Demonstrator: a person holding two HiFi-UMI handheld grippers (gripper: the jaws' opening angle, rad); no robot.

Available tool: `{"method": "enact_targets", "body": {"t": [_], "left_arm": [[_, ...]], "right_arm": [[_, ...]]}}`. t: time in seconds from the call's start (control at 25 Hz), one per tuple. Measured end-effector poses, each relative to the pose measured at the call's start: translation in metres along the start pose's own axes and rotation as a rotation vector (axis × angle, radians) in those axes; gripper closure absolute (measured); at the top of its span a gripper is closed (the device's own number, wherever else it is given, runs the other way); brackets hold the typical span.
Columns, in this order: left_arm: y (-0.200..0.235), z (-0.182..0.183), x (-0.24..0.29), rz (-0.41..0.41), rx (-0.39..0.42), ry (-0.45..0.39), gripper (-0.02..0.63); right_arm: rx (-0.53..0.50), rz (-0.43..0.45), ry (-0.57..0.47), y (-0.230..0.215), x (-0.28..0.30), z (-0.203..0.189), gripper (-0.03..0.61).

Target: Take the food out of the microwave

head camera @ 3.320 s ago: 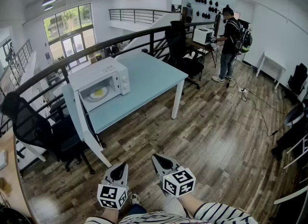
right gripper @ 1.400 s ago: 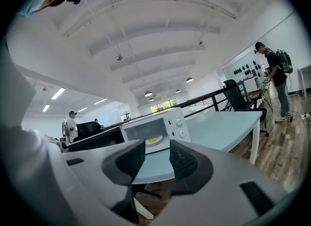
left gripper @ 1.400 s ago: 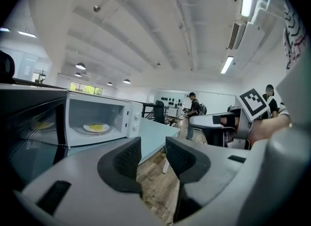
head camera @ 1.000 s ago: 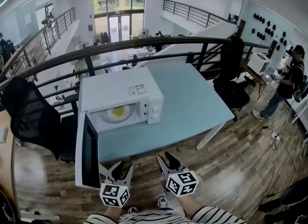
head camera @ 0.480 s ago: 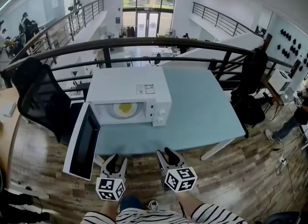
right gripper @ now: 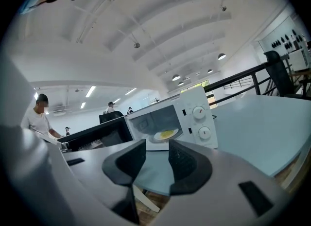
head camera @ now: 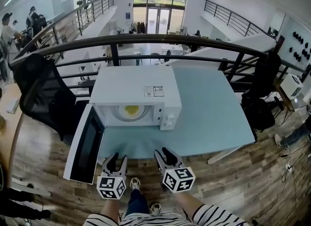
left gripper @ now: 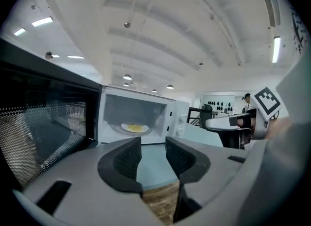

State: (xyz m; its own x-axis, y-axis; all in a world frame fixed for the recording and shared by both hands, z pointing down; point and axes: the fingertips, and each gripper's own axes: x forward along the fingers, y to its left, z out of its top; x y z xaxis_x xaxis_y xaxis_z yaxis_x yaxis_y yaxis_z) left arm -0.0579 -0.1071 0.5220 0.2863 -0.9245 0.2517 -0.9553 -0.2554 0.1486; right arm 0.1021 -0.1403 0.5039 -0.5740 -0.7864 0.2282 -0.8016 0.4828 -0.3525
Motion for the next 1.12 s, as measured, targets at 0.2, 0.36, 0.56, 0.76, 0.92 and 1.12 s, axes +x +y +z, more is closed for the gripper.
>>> {"method": "enact_targets", "body": {"t": [0.2,0.36,0.56,0.76,0.92,1.12], "left_arm": [[0.019,-0.004,0.027,-0.007,-0.016,0.026,0.479],[0.030,-0.013,0.053,-0.022,-0.026,0.052,0.479],[0.047,-0.016,0.083,-0.030,-0.037,0.056,0.479],[0.063,-0.017,0.110,-0.030,-0.055,0.056,0.479],[0.072,-0.013,0.130,-0.034,-0.065,0.044,0.479],[0.083,-0.005,0.155,-0.035,-0.077,0.026,0.478]], "right_arm": [[0.016,-0.006,0.008,-0.005,0.035,-0.001,0.422],[0.029,-0.013,0.012,-0.012,0.067,-0.002,0.422],[0.043,-0.024,0.017,-0.021,0.104,-0.008,0.423],[0.056,-0.039,0.030,-0.030,0.136,-0.017,0.423],[0.063,-0.044,0.039,-0.033,0.158,-0.023,0.422],[0.077,-0.048,0.029,-0.033,0.183,-0.022,0.423]]}}
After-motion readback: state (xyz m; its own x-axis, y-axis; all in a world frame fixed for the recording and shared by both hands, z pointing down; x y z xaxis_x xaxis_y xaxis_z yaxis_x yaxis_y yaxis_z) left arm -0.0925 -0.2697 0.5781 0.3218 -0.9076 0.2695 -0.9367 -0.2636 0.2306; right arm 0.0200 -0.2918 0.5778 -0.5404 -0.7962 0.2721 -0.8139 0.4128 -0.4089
